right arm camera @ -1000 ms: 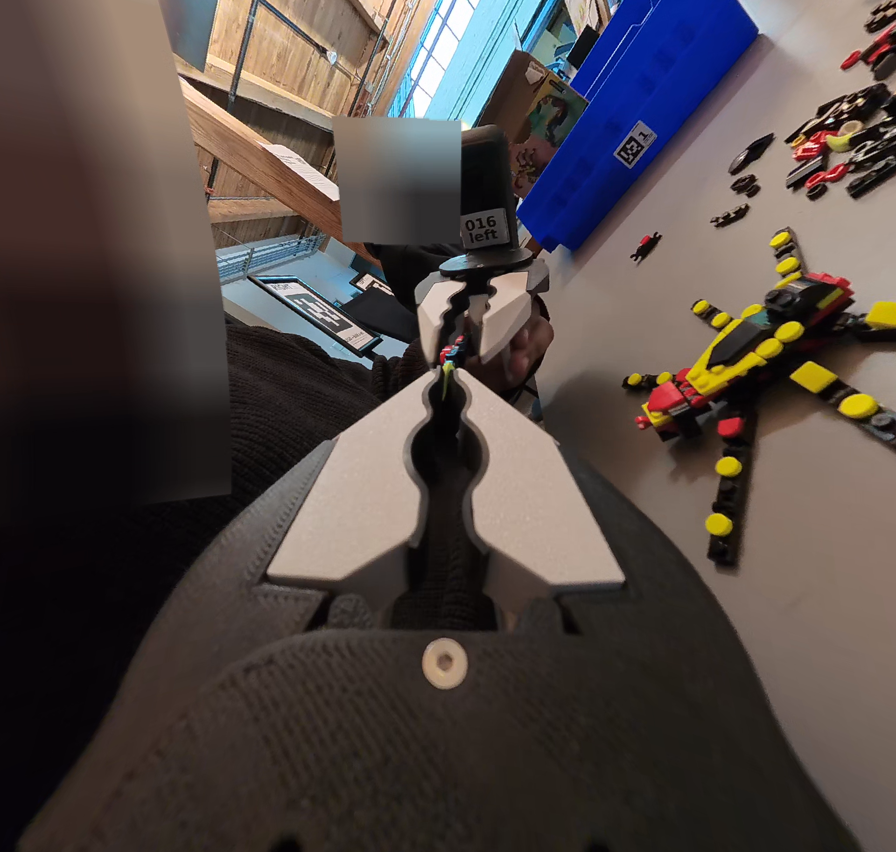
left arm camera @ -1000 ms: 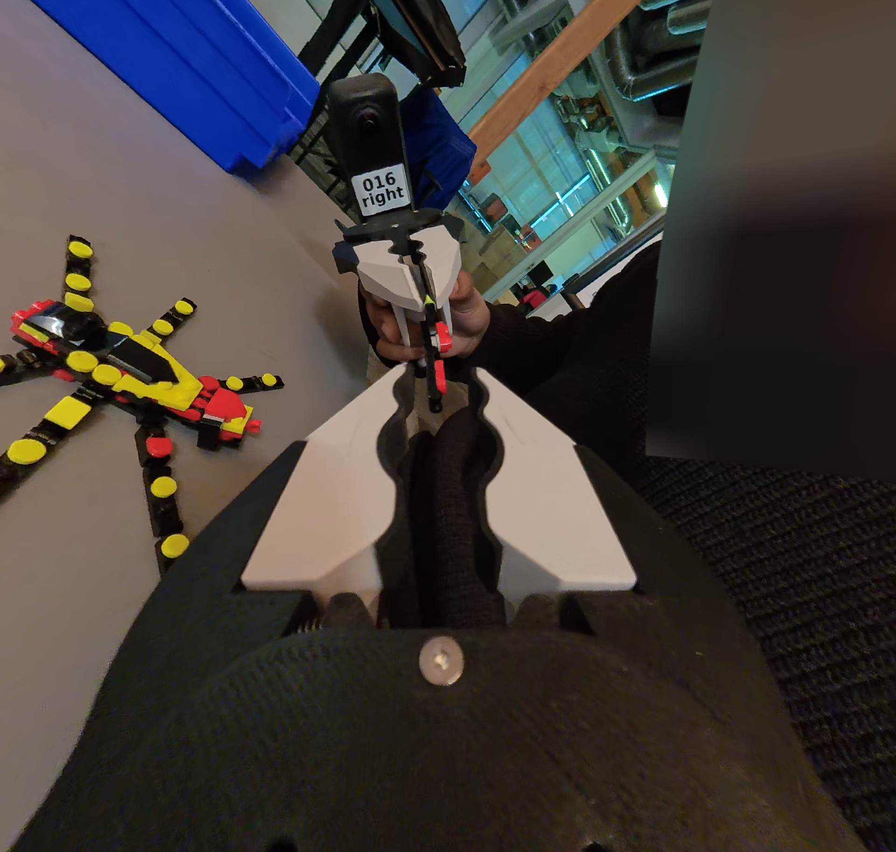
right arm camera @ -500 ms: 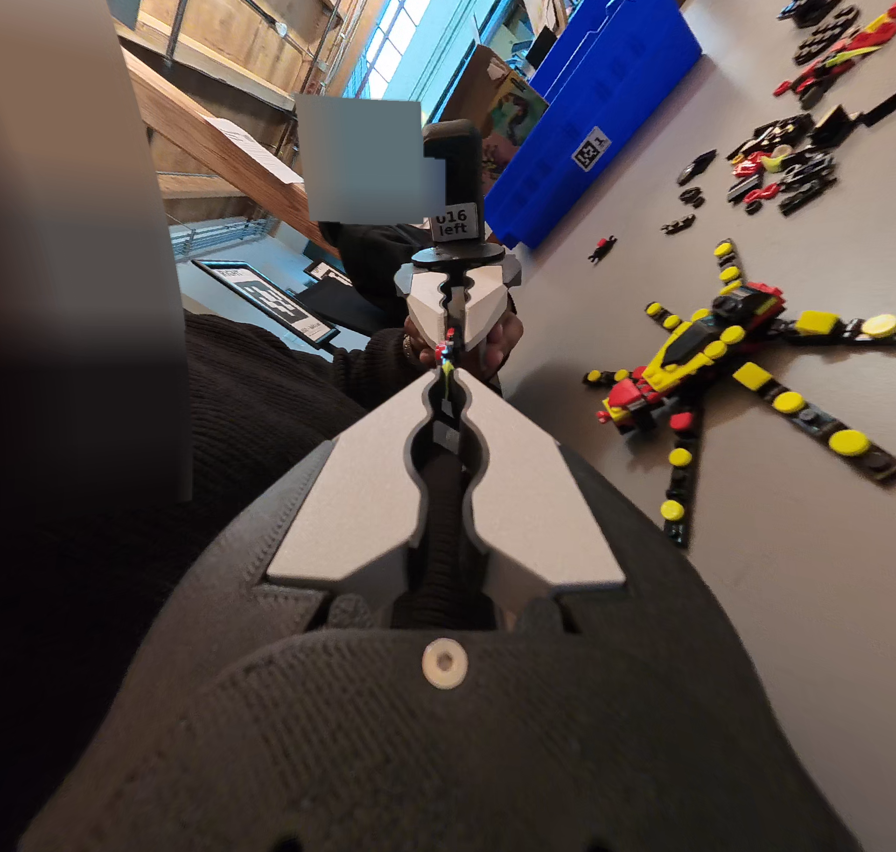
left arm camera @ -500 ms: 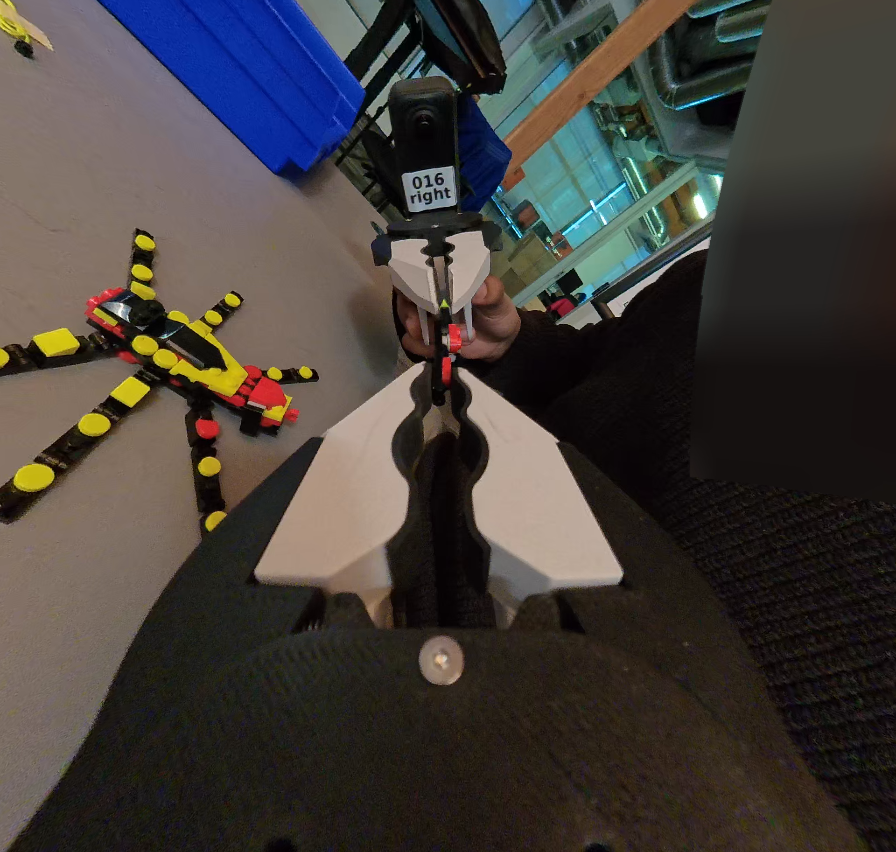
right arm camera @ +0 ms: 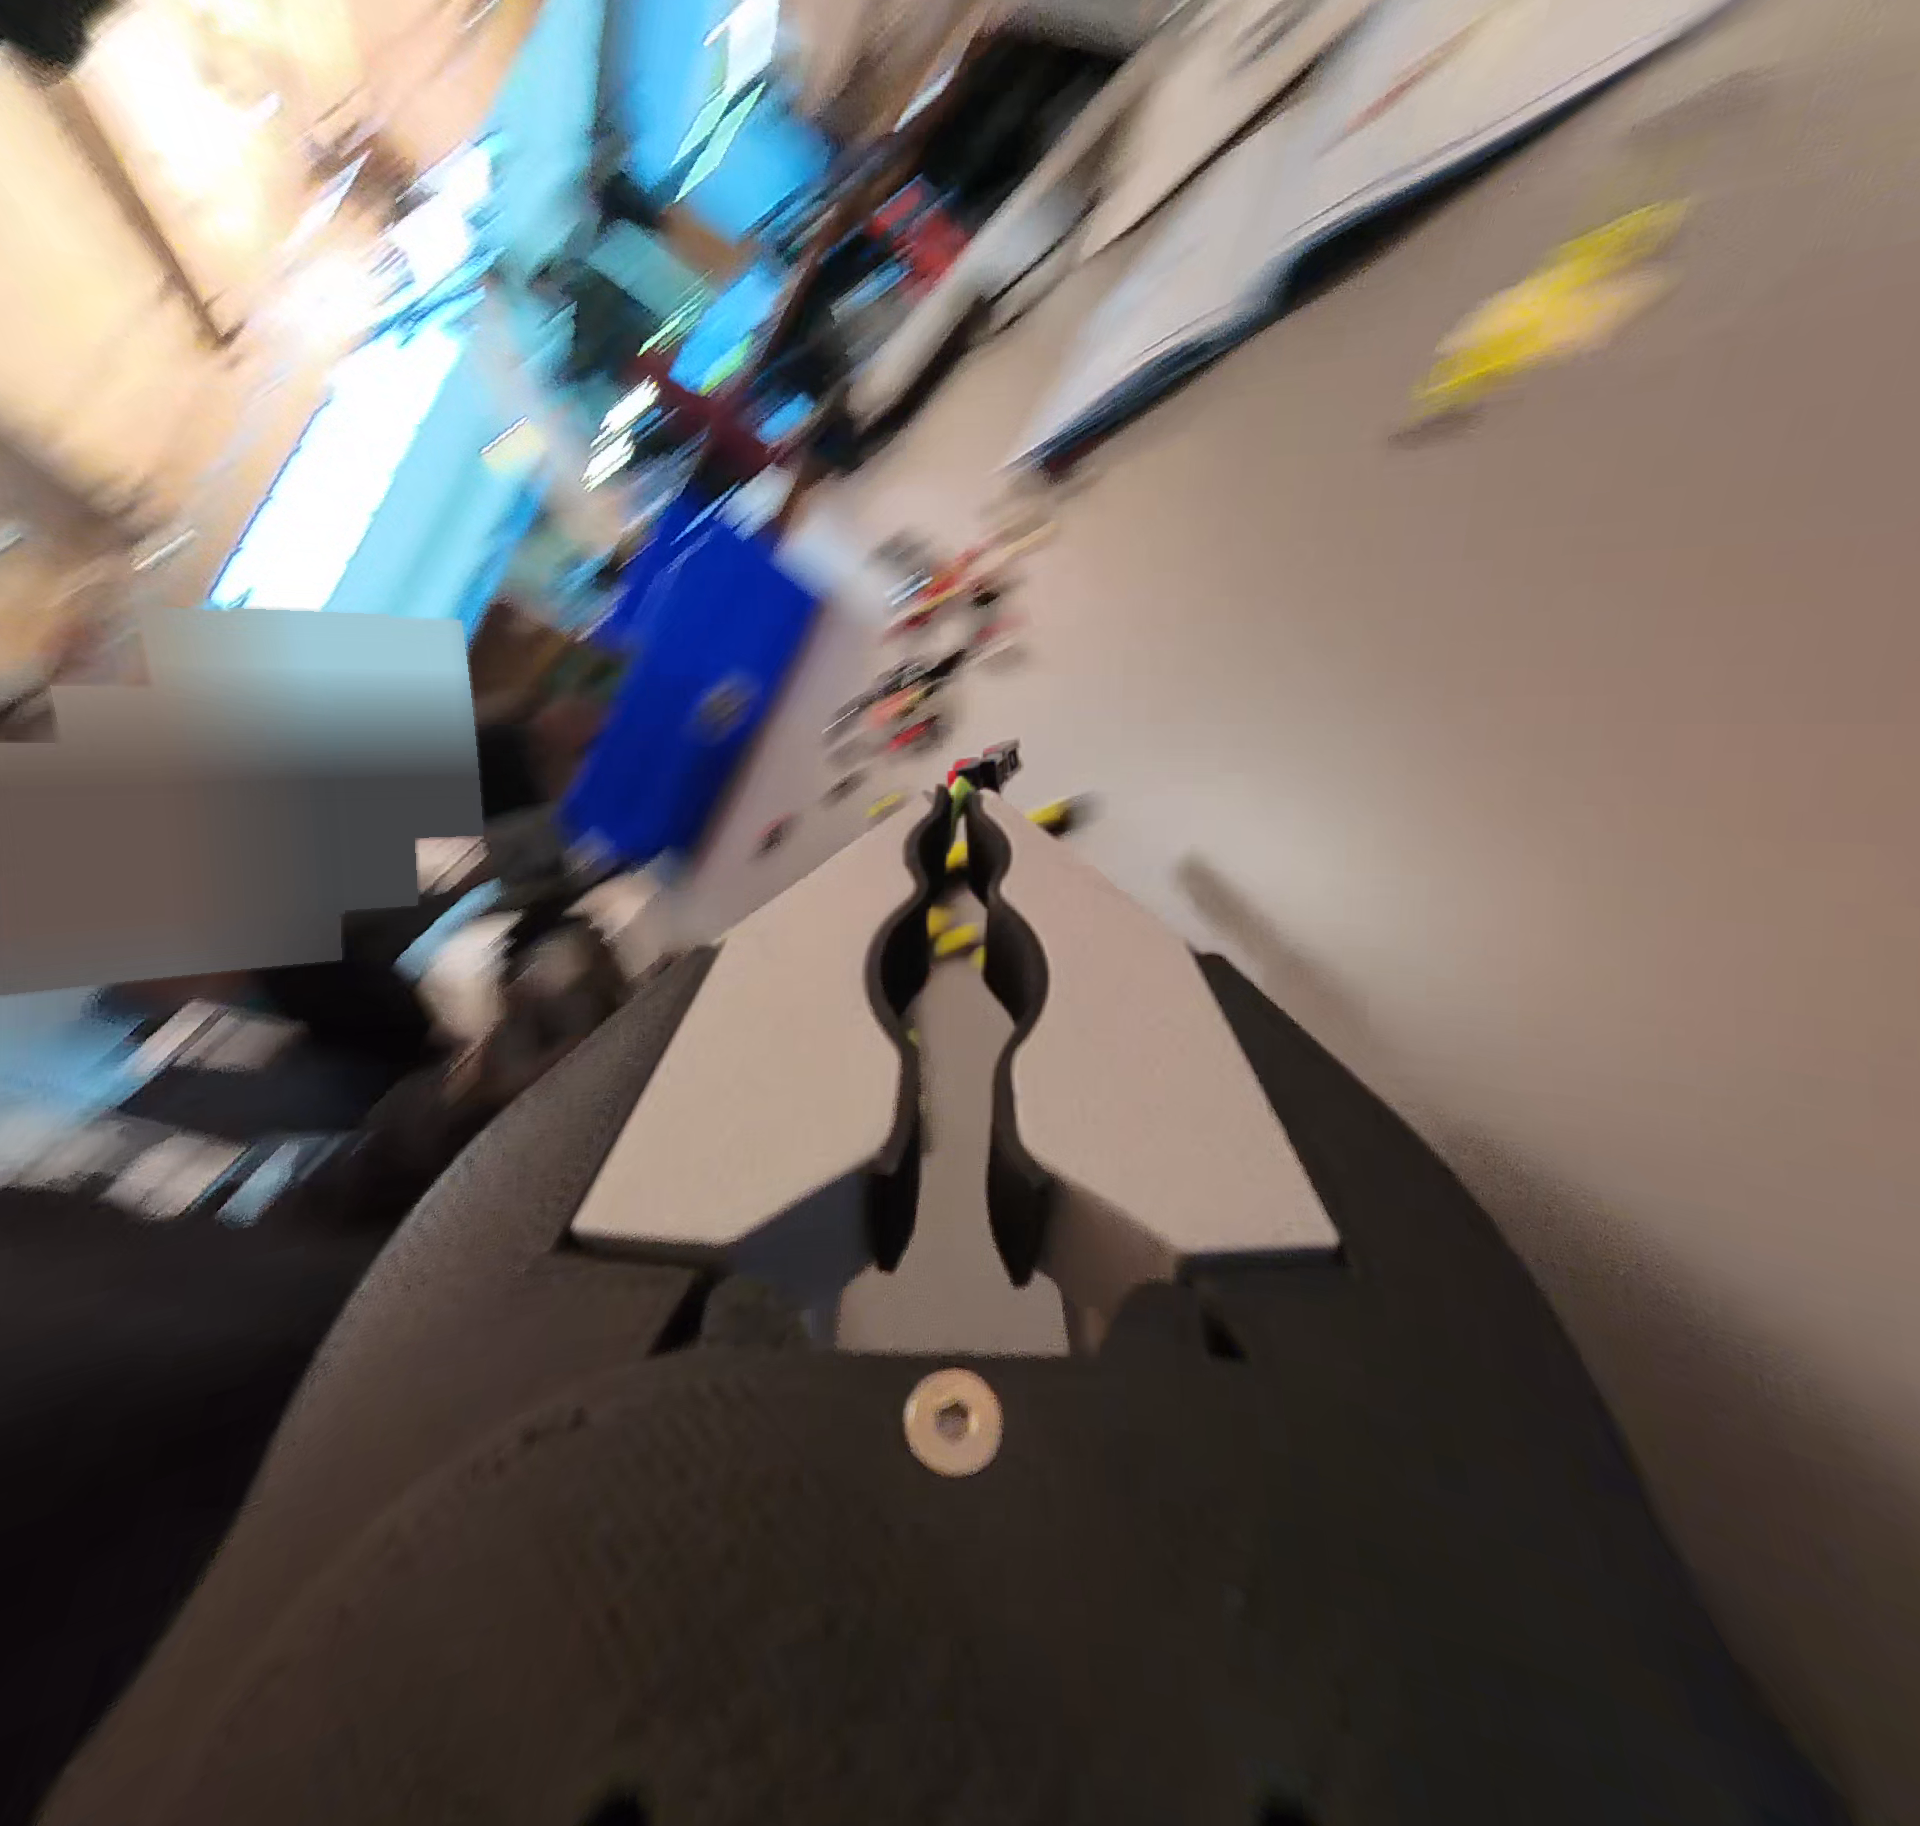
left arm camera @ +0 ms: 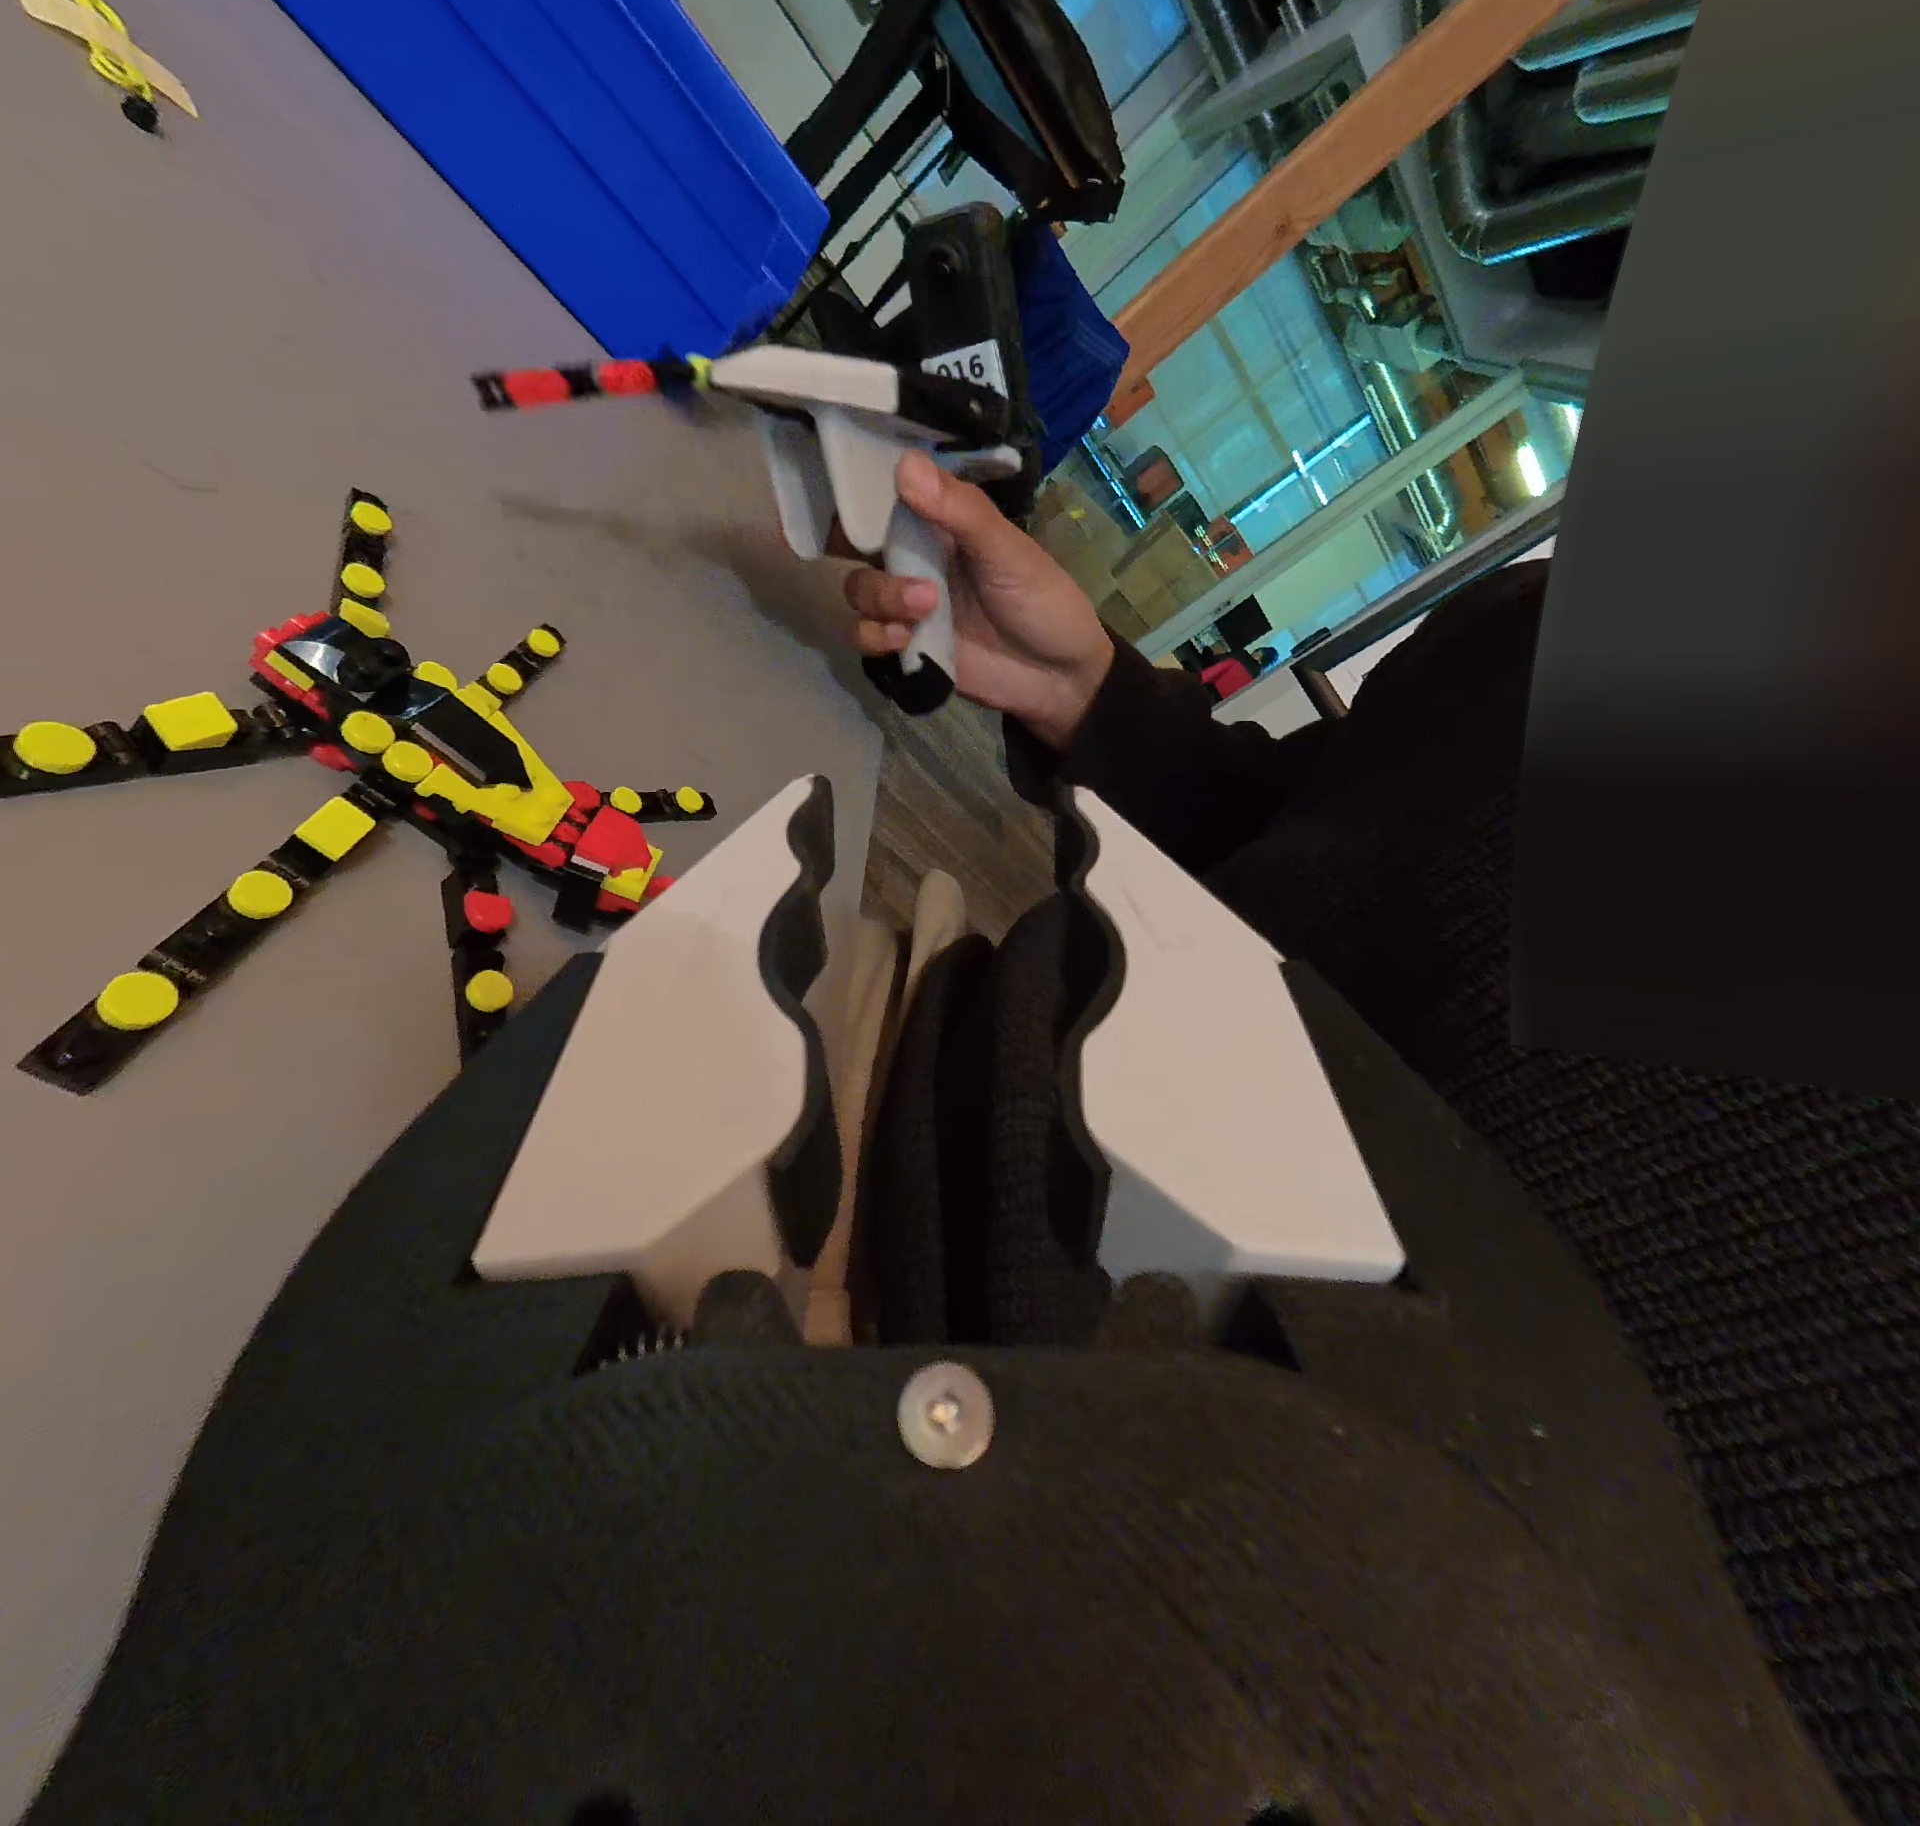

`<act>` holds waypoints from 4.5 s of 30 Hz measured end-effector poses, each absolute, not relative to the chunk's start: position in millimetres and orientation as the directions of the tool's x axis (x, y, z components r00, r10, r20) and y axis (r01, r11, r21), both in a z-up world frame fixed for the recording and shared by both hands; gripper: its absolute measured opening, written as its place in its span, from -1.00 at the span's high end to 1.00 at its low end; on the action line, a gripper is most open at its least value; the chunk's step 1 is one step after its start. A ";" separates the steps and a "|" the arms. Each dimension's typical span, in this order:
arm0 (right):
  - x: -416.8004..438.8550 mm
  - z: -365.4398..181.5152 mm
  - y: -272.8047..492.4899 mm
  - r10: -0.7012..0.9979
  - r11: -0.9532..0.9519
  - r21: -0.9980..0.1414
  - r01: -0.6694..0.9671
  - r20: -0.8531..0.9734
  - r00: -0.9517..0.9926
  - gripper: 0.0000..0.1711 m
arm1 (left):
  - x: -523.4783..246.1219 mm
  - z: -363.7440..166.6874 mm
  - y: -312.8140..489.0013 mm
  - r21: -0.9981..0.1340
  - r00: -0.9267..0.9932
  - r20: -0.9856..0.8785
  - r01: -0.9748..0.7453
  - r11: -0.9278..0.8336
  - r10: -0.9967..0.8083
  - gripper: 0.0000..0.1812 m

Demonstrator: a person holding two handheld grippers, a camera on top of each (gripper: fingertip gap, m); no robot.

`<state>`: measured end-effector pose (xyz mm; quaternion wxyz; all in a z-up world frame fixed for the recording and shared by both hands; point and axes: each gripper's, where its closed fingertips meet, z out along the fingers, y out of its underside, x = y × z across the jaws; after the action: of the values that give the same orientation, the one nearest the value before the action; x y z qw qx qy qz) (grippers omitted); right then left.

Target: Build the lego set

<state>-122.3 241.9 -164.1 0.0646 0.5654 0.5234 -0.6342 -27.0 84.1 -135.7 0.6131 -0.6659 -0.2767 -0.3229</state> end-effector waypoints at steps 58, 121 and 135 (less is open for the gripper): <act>-135.5 -154.6 217.7 0.708 0.572 -0.812 0.116 0.418 -0.569 0.22 | -96.3 -132.7 56.9 -0.965 0.860 0.062 0.180 -0.188 0.506 0.34; -139.8 -157.8 257.0 0.790 0.059 -0.909 0.412 -0.210 -0.576 0.56 | -383.3 -239.1 235.1 -0.680 0.586 -0.044 0.576 -0.454 0.809 0.96; -139.6 -161.3 251.5 0.785 0.071 -0.905 0.420 -0.210 -0.583 0.58 | -370.1 -214.1 247.1 -0.730 0.622 -0.016 0.528 -0.434 0.783 1.00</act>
<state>-139.6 251.5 -161.3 -0.1706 0.4235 0.7115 -0.5342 -370.1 247.1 -214.1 0.3551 -0.8276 -0.3960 0.1796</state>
